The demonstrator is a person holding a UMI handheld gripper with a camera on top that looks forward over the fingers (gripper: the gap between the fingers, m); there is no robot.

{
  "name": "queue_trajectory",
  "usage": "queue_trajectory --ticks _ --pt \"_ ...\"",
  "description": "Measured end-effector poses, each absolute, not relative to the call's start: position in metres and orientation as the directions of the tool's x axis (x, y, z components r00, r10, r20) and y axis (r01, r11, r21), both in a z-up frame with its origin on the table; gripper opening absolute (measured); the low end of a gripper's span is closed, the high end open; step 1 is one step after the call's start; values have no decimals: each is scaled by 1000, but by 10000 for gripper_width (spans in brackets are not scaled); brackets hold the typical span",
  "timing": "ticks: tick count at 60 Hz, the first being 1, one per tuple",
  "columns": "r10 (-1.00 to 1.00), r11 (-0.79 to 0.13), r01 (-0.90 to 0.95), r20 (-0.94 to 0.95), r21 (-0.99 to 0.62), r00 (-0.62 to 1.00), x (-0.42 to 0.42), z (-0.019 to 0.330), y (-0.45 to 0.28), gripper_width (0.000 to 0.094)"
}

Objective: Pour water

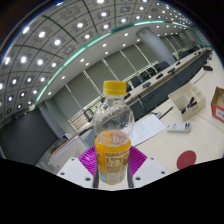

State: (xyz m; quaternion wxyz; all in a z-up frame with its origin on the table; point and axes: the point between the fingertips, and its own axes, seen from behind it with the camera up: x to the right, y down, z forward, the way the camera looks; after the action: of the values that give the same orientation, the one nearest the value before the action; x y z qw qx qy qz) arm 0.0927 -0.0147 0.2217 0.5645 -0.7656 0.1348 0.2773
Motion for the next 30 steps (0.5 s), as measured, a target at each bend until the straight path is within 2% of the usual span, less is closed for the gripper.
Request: queue_trajectory --ticks 3,5,14,30 --pt "120 -299 -413 -463 -860 878 122 220 -2 389" --pt "120 -283 -343 -388 -896 914 133 233 -18 389" --pt "122 -259 -73 -108 -963 987 214 183 13 388" --pt "175 -341 73 13 -937 984 261 88 18 391"
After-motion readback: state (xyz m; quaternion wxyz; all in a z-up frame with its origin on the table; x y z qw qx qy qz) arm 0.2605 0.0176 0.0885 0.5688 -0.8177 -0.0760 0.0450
